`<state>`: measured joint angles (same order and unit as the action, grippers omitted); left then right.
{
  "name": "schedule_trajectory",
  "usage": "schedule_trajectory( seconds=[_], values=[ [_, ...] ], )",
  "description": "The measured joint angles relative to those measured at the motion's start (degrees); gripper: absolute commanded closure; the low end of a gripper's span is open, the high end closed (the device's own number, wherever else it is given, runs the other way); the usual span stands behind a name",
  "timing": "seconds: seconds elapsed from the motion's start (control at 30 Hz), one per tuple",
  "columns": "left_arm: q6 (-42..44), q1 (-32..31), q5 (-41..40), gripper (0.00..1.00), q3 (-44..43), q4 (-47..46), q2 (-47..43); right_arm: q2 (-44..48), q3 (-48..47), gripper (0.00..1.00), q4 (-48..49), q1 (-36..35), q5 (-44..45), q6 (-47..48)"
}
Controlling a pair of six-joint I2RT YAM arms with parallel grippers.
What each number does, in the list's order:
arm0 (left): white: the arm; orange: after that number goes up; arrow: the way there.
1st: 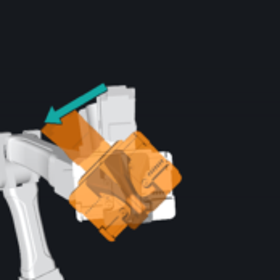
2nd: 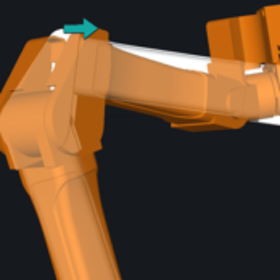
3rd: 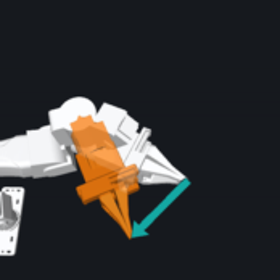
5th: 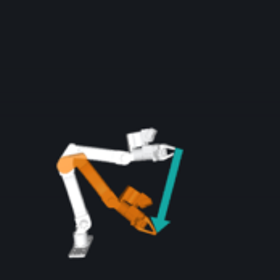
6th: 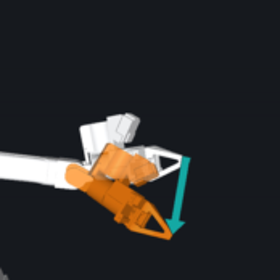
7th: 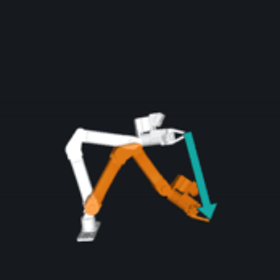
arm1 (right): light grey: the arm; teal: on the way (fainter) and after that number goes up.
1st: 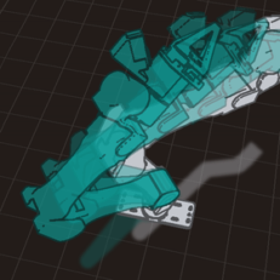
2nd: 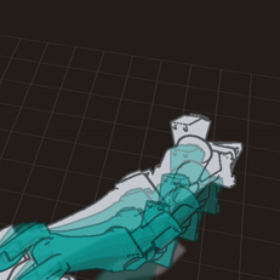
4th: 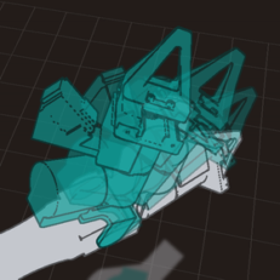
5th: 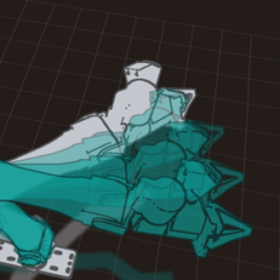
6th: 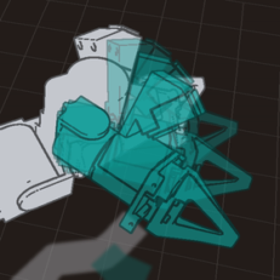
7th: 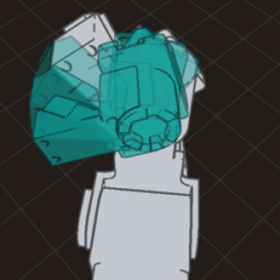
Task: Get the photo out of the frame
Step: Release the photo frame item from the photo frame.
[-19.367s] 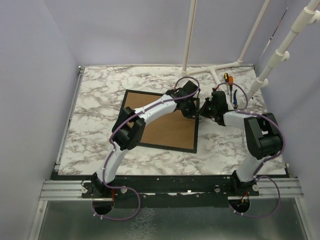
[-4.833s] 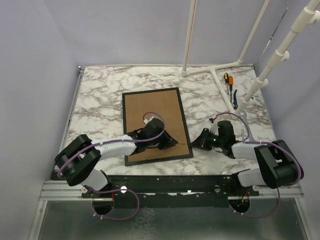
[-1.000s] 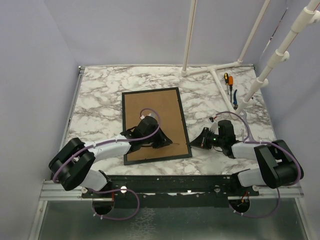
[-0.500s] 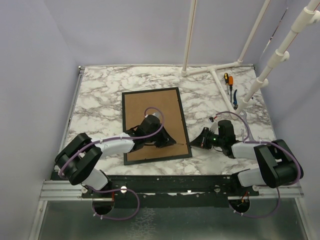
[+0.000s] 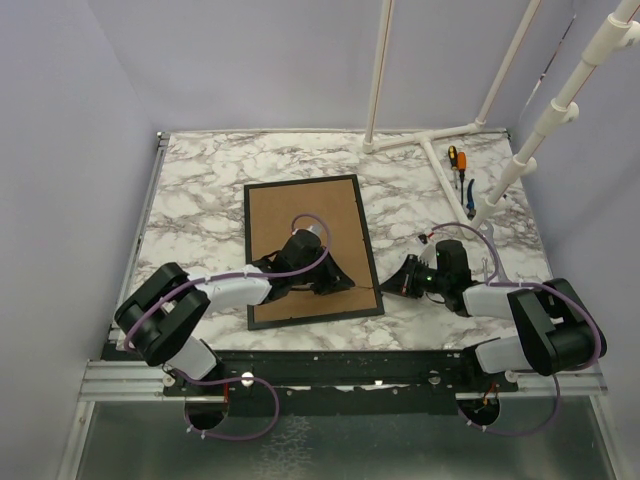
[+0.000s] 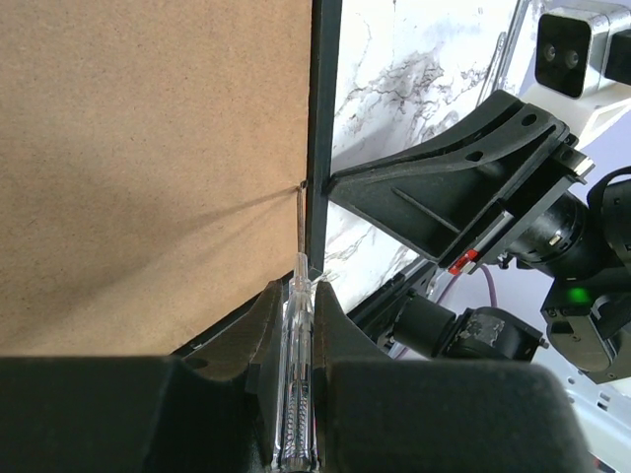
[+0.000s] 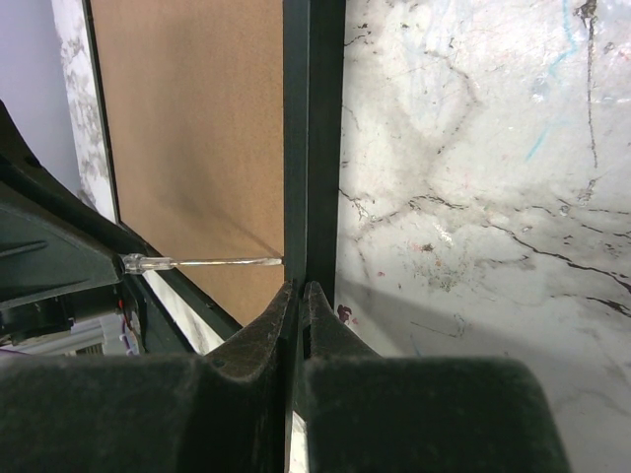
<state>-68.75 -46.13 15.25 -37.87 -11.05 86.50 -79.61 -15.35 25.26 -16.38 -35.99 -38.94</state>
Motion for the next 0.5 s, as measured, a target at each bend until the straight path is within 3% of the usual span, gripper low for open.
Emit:
schedule_trajectory(
  seconds=[0.5],
  values=[
    [-0.59, 0.26, 1.18, 1.0, 0.0, -1.18, 0.85, -0.39, 0.0, 0.94, 0.39, 0.0, -0.13, 0.0]
  ],
)
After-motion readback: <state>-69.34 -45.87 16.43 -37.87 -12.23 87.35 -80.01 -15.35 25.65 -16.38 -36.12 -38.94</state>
